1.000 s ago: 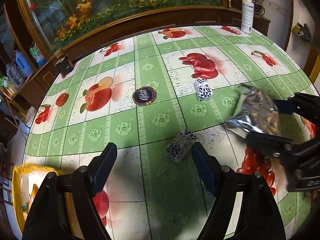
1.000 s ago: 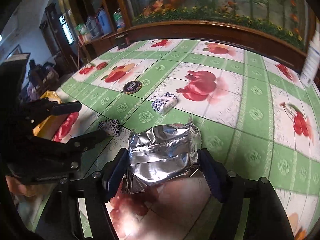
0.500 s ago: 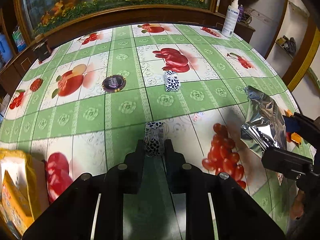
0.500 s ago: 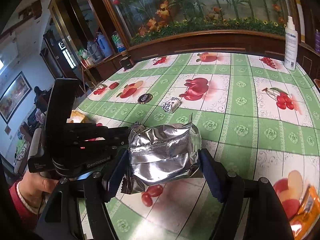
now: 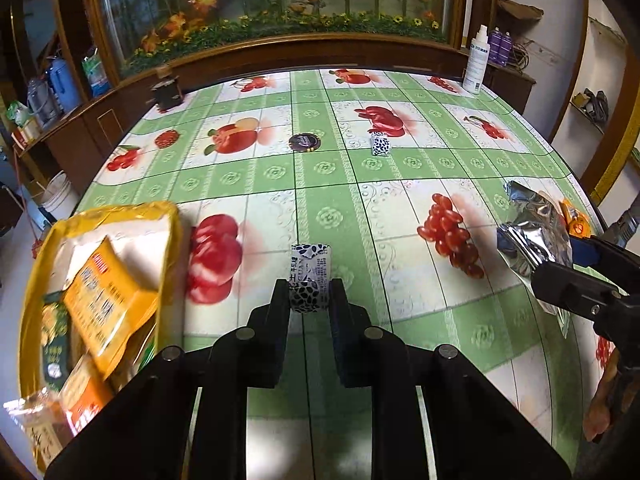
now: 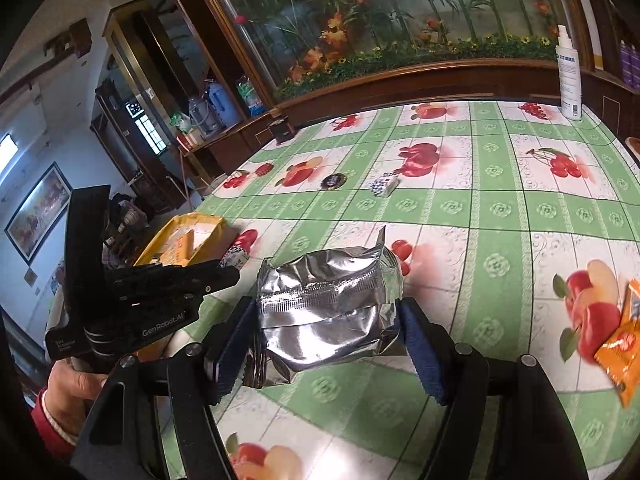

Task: Organize snacks
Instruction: 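Carry the candy and silver foil bag toward the tray with both tools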

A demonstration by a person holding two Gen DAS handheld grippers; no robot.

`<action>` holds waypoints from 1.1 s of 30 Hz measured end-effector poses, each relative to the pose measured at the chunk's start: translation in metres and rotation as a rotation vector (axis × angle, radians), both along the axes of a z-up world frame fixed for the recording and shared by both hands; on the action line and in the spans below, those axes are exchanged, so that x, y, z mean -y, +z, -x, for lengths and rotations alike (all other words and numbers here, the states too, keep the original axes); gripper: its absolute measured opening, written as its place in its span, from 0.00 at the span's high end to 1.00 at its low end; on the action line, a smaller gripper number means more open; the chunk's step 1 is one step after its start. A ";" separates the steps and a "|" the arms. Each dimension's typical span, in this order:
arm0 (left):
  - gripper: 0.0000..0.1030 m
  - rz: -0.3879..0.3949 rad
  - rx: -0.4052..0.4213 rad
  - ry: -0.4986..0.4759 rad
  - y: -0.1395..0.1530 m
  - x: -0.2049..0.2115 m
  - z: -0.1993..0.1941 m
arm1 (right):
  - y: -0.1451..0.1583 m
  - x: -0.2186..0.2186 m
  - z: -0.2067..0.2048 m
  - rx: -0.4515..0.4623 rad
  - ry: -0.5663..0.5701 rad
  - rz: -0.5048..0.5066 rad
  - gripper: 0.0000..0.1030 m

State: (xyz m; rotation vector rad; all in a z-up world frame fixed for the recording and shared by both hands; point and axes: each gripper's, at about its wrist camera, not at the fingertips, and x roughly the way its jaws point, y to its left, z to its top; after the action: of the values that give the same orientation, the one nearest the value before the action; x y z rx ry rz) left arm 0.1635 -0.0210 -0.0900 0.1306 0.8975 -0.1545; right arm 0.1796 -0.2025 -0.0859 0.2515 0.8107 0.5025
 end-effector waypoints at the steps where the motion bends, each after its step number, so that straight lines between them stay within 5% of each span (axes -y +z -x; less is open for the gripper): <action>1: 0.84 -0.002 0.006 0.003 0.002 -0.002 0.005 | 0.002 -0.002 0.004 0.003 0.002 -0.002 0.29; 17: 0.84 -0.012 0.112 0.126 0.027 -0.064 0.075 | 0.033 -0.054 0.055 0.064 0.079 -0.047 0.29; 33: 0.84 -0.029 0.133 0.272 0.023 -0.141 0.103 | 0.041 -0.156 0.064 0.080 0.243 -0.018 0.29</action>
State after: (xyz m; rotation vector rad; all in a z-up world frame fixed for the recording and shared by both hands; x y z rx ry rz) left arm 0.0609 0.1196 -0.0674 0.0441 0.7763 0.1195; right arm 0.1153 -0.0466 -0.0448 0.1490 0.7631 0.7438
